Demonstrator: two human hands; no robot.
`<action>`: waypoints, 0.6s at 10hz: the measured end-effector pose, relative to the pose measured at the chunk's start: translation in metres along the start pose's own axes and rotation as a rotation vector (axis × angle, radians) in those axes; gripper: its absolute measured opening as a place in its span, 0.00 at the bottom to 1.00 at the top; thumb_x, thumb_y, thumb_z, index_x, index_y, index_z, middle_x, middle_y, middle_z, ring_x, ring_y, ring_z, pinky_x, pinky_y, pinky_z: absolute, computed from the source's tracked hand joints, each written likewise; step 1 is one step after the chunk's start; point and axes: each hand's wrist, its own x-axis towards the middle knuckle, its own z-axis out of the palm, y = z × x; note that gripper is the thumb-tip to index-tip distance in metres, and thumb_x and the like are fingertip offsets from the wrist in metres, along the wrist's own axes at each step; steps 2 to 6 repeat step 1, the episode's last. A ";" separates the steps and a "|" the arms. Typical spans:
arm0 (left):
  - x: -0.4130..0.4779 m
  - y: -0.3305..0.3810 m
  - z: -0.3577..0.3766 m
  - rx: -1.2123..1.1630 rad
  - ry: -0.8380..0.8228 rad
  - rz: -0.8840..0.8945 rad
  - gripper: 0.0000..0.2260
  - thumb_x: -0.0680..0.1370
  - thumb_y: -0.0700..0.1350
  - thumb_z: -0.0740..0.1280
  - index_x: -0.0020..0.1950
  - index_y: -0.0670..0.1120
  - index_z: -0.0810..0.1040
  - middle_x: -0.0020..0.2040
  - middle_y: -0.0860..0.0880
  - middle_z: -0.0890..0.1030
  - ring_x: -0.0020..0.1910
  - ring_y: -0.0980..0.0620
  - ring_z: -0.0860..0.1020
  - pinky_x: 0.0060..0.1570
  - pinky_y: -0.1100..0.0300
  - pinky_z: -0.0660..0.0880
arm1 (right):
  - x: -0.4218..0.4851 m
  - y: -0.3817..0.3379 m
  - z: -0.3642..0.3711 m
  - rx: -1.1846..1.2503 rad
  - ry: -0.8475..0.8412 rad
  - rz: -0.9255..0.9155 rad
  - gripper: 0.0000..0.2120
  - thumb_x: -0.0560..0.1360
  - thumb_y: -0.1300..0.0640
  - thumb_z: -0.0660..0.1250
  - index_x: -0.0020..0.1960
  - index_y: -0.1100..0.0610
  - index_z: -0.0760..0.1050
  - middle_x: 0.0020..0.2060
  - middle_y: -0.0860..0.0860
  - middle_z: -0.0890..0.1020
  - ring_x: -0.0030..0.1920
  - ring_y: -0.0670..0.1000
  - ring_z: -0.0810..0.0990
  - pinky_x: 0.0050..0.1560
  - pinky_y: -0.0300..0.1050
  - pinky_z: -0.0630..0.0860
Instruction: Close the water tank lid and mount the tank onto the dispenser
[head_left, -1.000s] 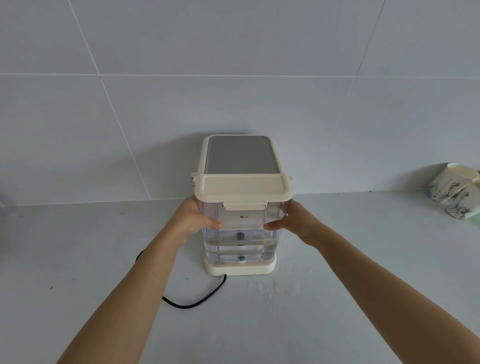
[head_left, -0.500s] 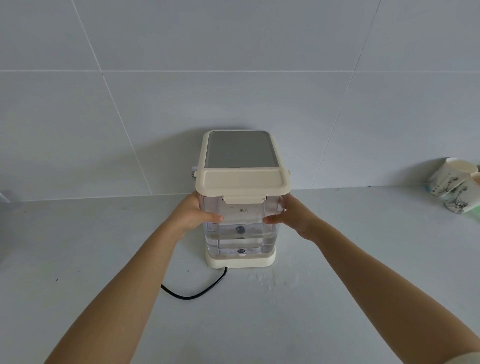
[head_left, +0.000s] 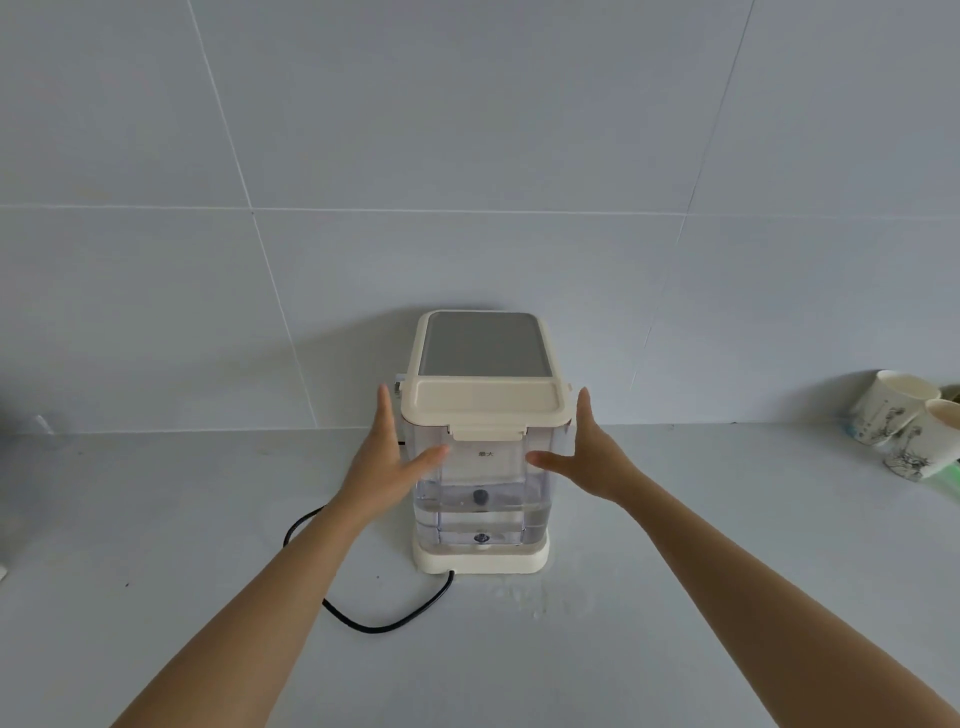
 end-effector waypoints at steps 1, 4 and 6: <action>0.001 0.025 -0.012 0.124 0.137 0.138 0.44 0.74 0.56 0.65 0.75 0.46 0.37 0.78 0.49 0.45 0.77 0.50 0.49 0.72 0.54 0.51 | -0.003 -0.016 -0.016 -0.079 0.076 -0.076 0.54 0.67 0.42 0.68 0.72 0.56 0.29 0.76 0.53 0.44 0.75 0.54 0.50 0.72 0.49 0.54; 0.001 0.025 -0.012 0.124 0.137 0.138 0.44 0.74 0.56 0.65 0.75 0.46 0.37 0.78 0.49 0.45 0.77 0.50 0.49 0.72 0.54 0.51 | -0.003 -0.016 -0.016 -0.079 0.076 -0.076 0.54 0.67 0.42 0.68 0.72 0.56 0.29 0.76 0.53 0.44 0.75 0.54 0.50 0.72 0.49 0.54; 0.001 0.025 -0.012 0.124 0.137 0.138 0.44 0.74 0.56 0.65 0.75 0.46 0.37 0.78 0.49 0.45 0.77 0.50 0.49 0.72 0.54 0.51 | -0.003 -0.016 -0.016 -0.079 0.076 -0.076 0.54 0.67 0.42 0.68 0.72 0.56 0.29 0.76 0.53 0.44 0.75 0.54 0.50 0.72 0.49 0.54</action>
